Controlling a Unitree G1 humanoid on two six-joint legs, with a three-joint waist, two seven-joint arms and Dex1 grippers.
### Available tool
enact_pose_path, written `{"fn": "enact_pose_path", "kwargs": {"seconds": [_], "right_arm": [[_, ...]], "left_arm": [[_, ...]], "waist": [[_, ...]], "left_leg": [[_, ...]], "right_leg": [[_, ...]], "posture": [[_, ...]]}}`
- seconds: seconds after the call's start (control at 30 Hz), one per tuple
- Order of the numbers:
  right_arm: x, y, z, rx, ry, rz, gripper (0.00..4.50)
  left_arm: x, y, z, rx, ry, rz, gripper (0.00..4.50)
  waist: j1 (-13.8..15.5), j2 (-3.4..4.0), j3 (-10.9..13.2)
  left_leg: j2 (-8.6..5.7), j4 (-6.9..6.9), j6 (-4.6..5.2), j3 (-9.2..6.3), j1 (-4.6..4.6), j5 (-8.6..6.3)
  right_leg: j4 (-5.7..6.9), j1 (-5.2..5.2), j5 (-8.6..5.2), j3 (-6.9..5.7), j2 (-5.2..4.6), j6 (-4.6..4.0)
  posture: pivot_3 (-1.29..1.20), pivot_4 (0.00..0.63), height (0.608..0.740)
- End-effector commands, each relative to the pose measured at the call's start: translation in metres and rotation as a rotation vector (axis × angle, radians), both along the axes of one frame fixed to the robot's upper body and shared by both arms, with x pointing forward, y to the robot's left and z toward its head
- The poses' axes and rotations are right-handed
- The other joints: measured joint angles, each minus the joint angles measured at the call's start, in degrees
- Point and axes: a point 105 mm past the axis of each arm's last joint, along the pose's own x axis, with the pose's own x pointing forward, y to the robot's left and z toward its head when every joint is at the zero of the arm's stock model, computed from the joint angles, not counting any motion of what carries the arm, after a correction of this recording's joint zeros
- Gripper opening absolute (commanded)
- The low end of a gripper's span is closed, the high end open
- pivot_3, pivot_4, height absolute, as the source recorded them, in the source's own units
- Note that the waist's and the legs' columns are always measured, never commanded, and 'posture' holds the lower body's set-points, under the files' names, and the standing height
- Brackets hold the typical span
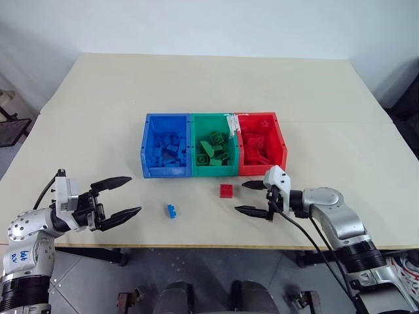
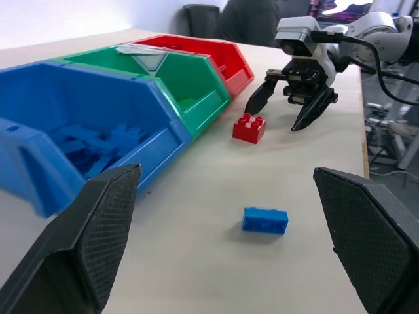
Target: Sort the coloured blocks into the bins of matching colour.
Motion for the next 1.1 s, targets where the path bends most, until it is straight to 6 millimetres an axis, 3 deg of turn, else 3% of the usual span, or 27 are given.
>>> {"fn": "enact_pose_path", "kwargs": {"seconds": [0.03, 0.3, 0.4, 0.6, 0.67, 0.83, 1.1], "right_arm": [[0.003, 0.010, -0.007, -0.015, -0.019, 0.031, 4.47], [0.014, 0.031, -0.009, -0.042, -0.052, 0.091, 4.47], [0.013, 0.033, -0.009, -0.061, -0.067, 0.109, 3.88], [0.001, 0.040, -0.001, -0.055, -0.085, 0.174, 1.86], [-0.001, 0.038, 0.004, -0.052, -0.095, 0.175, 1.40], [-0.003, 0.027, 0.024, -0.022, -0.132, 0.135, 1.40], [0.008, -0.023, 0.092, 0.093, -0.212, -0.074, 1.40]], "left_arm": [[-0.004, 0.000, 0.011, -0.002, -0.051, 0.006, 4.50], [-0.008, -0.003, 0.009, -0.009, -0.048, 0.018, 4.50], [-0.010, -0.004, 0.009, -0.011, -0.048, 0.022, 4.50], [-0.011, -0.006, 0.007, -0.016, -0.044, 0.026, 4.50], [-0.011, -0.007, 0.006, -0.018, -0.043, 0.025, 4.50], [-0.011, -0.008, 0.006, -0.022, -0.043, 0.023, 4.50], [-0.012, -0.009, 0.003, -0.029, -0.032, 0.010, 4.50]], "waist": [[-0.29, 0.00, 0.00], [-1.15, 0.00, -0.01], [-1.10, 0.00, -0.01], [-0.98, 0.00, 0.00], [-0.90, 0.00, 0.00], [-0.89, 0.02, 0.01], [-0.84, 0.04, 0.02]], "left_leg": [[0.01, -0.01, -0.01, 0.00, 0.01, 0.00], [0.12, -0.02, -0.07, -0.02, 0.08, -0.03], [0.13, -0.02, -0.09, -0.01, 0.12, -0.04], [0.12, -0.01, -0.10, -0.04, 0.11, -0.06], [0.11, 0.00, -0.10, -0.06, 0.08, -0.06], [0.08, 0.00, -0.09, -0.08, 0.03, -0.07], [0.10, 0.00, -0.09, -0.09, 0.02, -0.08]], "right_leg": [[0.00, 0.00, 0.00, 0.01, 0.00, 0.00], [0.16, -0.03, 0.00, 0.01, 0.01, 0.00], [0.26, -0.04, 0.00, 0.02, 0.00, 0.00], [0.27, -0.05, 0.00, 0.05, -0.03, 0.00], [0.26, -0.05, 0.00, 0.04, -0.05, 0.00], [0.25, -0.08, 0.00, 0.04, -0.09, 0.00], [0.17, -0.06, 0.00, 0.04, -0.11, 0.00]], "posture": [[0.00, 0.150, 0.740], [0.00, 0.150, 0.740], [0.00, 0.150, 0.740], [0.00, 0.150, 0.740], [0.00, 0.150, 0.740], [0.00, 0.150, 0.740], [0.00, 0.150, 0.740]]}}
